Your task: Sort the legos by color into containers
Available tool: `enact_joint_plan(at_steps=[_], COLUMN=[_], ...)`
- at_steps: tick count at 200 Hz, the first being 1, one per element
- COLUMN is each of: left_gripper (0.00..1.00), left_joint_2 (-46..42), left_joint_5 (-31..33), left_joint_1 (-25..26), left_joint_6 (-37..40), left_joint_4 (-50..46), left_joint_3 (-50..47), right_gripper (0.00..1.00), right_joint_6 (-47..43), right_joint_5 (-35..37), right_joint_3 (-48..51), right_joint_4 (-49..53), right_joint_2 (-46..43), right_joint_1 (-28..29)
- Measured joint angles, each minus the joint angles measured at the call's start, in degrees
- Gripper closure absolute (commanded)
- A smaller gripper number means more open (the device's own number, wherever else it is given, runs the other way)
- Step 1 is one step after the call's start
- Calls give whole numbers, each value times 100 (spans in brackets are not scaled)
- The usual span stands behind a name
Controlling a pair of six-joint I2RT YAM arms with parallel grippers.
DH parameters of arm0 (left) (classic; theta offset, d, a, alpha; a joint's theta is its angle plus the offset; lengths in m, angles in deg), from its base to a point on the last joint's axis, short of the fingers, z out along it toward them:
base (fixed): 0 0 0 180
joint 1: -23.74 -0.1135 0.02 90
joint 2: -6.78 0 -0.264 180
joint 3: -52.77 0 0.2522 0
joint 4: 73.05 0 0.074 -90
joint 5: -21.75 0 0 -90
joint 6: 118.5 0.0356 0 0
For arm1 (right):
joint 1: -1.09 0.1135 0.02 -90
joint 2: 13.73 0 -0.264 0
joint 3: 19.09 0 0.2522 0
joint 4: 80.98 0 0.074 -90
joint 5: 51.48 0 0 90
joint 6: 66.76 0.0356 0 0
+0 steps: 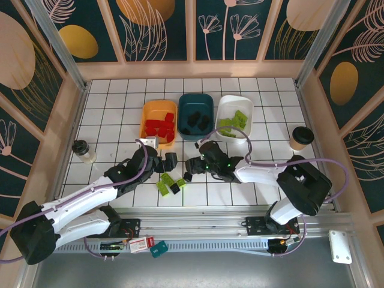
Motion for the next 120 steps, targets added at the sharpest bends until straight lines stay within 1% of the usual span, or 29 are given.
enact_joint_plan(at_steps=[59,99,120], left_gripper=[1,1,1], left_joint_2=[0,0,0], left_joint_5=[-22,-55,-68], left_joint_1=[0,0,0], left_joint_6=[-85,-87,-87], left_joint_4=[-2,0,0], left_joint_3=[-118,-127,-127], right_gripper=[32,45,55], right_joint_6=[-2,-20,-31], right_joint_5=[509,809,970], right_joint_3=[-422,-625,-586], right_joint_4=[42,354,439], right_joint_2=[800,1049,1036], right_joint_1=[164,199,199])
